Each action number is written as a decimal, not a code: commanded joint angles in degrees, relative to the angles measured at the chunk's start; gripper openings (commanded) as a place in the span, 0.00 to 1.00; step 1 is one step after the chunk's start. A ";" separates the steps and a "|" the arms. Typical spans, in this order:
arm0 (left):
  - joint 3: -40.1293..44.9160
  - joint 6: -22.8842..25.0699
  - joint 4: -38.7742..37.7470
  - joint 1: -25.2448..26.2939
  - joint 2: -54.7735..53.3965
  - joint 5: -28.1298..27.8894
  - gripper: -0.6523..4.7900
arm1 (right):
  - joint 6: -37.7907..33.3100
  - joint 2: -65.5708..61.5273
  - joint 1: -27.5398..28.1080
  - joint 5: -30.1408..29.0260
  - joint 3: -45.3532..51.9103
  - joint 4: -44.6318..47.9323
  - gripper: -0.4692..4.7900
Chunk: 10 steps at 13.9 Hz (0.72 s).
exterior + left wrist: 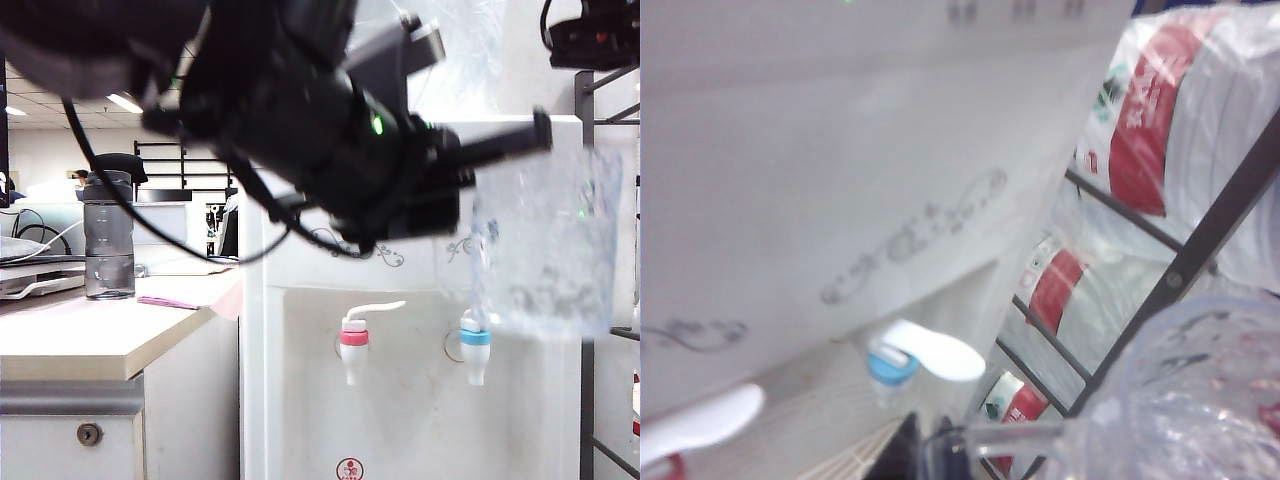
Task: Pick up the plastic mug from the left desk, go to the cold water outlet of the water dispenser, press the vertical switch to get some water, then put the mug back on the desk.
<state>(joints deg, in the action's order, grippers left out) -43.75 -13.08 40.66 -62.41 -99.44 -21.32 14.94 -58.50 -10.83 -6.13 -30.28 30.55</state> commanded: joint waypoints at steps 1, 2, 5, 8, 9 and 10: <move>-0.26 -0.35 -0.74 -0.13 4.55 -2.01 0.11 | -1.90 0.92 0.92 0.26 -0.52 1.20 0.08; -0.22 -0.31 -1.64 -0.13 5.99 -2.01 0.11 | -1.99 1.05 1.22 0.22 -0.52 1.09 0.08; 0.00 1.09 -3.72 -0.13 9.70 -2.03 0.11 | -4.15 1.36 1.60 0.09 -0.52 1.01 0.08; 0.00 1.09 -6.38 -0.07 13.29 -2.10 0.11 | -5.64 2.89 1.60 0.02 -0.52 -0.22 0.08; 0.00 1.09 -7.19 -0.07 14.23 -2.82 0.11 | -5.97 3.50 1.60 0.00 -0.52 -0.94 0.08; 0.00 1.09 -8.44 -0.07 15.67 -4.70 0.11 | -5.99 5.11 1.60 0.00 -0.52 -3.10 0.08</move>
<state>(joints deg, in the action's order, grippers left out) -43.51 -11.60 31.11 -62.41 -85.23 -24.12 9.61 -54.68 -9.21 -6.07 -30.44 28.82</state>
